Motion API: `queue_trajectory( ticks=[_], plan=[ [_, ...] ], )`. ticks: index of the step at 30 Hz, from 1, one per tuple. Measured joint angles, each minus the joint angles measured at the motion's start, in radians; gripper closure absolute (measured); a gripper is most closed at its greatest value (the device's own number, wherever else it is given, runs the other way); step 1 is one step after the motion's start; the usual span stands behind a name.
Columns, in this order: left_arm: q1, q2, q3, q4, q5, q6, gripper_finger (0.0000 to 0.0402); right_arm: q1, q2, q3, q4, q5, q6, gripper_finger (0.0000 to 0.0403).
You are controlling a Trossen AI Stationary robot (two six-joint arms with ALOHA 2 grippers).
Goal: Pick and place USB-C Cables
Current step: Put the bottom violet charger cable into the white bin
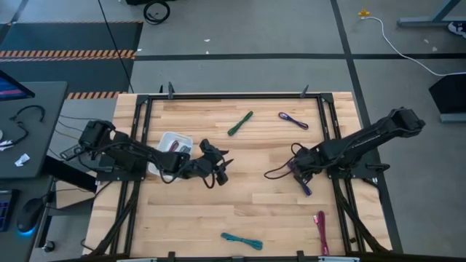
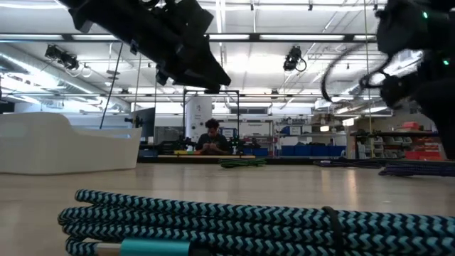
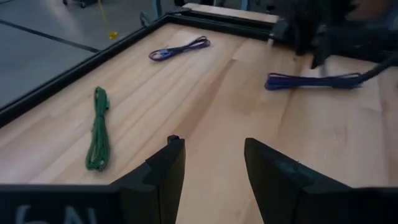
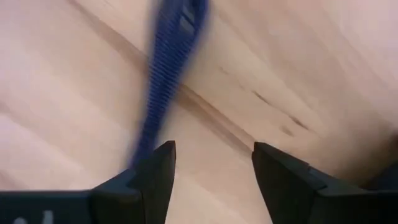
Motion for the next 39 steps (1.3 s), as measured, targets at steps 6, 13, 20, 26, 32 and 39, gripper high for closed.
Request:
queue_trajectory(
  ticks=[6, 13, 20, 26, 32, 39],
  plan=[
    [0.02, 0.0, 0.0, 0.002, 0.0, 0.0, 0.023, 0.049, 0.044, 0.014, 0.153, 0.025, 0.054, 0.0185],
    [0.031, 0.0, 0.0, 0.017, 0.0, 0.0, 0.023, 0.117, 0.198, 0.008, 0.212, 0.044, 0.074, 0.0205],
    [0.031, 0.0, 0.0, 0.036, 0.027, 0.0, 0.023, 0.138, 0.277, 0.013, 0.292, 0.064, -0.061, 0.0317],
    [0.031, 0.0, 0.0, 0.04, 0.082, -0.036, 0.023, 0.126, 0.22, 0.004, 0.528, 0.283, -0.394, 0.0373],
    [0.028, 0.0, 0.0, 0.071, 0.184, 0.027, 0.023, 0.056, 0.218, -0.153, 1.42, 0.308, -0.898, 0.0373],
    [0.011, 0.0, -0.001, 0.241, 0.241, 0.261, 0.0211, -0.075, 0.248, -0.28, 2.112, 0.113, -1.181, 0.0373]
  ],
)
